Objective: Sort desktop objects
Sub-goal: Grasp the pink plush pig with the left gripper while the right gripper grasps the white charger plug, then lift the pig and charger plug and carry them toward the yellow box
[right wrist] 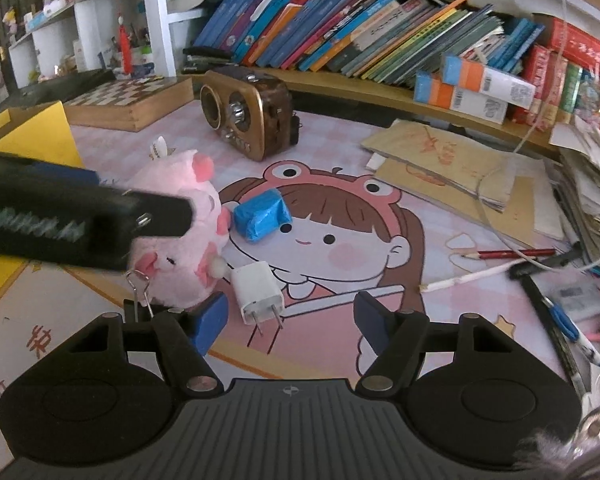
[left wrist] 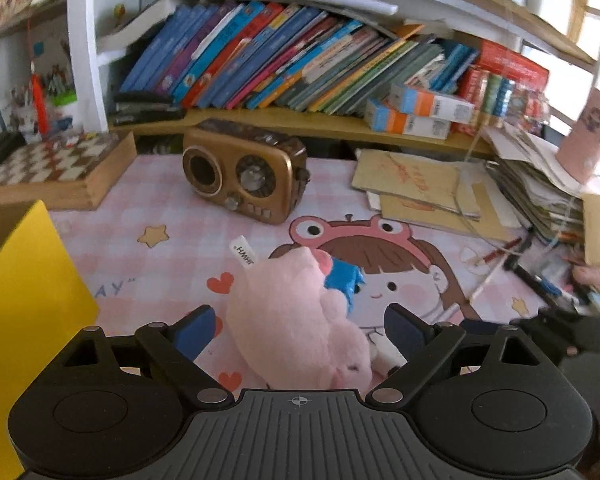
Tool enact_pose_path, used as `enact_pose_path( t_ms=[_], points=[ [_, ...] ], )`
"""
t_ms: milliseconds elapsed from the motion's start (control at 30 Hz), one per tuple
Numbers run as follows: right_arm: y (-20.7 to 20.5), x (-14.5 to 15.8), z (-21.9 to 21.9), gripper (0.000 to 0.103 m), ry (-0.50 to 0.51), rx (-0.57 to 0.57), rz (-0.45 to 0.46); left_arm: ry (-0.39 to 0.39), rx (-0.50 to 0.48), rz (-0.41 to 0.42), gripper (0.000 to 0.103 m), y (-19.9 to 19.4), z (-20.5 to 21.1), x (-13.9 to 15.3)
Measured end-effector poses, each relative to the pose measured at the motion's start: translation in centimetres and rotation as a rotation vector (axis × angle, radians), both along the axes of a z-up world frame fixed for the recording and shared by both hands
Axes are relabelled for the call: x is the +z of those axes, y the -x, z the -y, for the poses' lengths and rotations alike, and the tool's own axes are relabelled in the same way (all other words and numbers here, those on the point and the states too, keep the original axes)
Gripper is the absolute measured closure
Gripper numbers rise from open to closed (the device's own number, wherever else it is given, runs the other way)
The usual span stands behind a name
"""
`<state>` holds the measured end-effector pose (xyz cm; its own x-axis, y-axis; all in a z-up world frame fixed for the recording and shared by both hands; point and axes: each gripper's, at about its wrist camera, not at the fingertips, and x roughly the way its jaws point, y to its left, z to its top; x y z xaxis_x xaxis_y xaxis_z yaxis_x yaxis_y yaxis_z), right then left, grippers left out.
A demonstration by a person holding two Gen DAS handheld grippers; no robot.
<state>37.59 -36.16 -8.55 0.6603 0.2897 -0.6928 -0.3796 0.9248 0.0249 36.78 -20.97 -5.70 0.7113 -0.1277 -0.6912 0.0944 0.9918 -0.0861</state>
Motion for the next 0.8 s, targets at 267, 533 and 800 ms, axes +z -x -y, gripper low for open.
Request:
enact_pose_path(
  t_ms=[267,533,800],
  points=[
    [-1.8,-1.0,-0.9,0.043,0.003,0.038,-0.021,0.045,0.054,-0.077,0.01,-2.2,-0.8,-2.5],
    [-2.3,-1.8,-1.0,0.076,-0.021,0.06,-0.036,0.115,0.034,-0.097,0.033,-2.7,-1.0,-3.5],
    [-1.1,-0.6,-0.1,0.078,-0.072,0.04,-0.021,0.087,-0.011,-0.04,0.039,0.4,-1.1,-1.0]
  ],
)
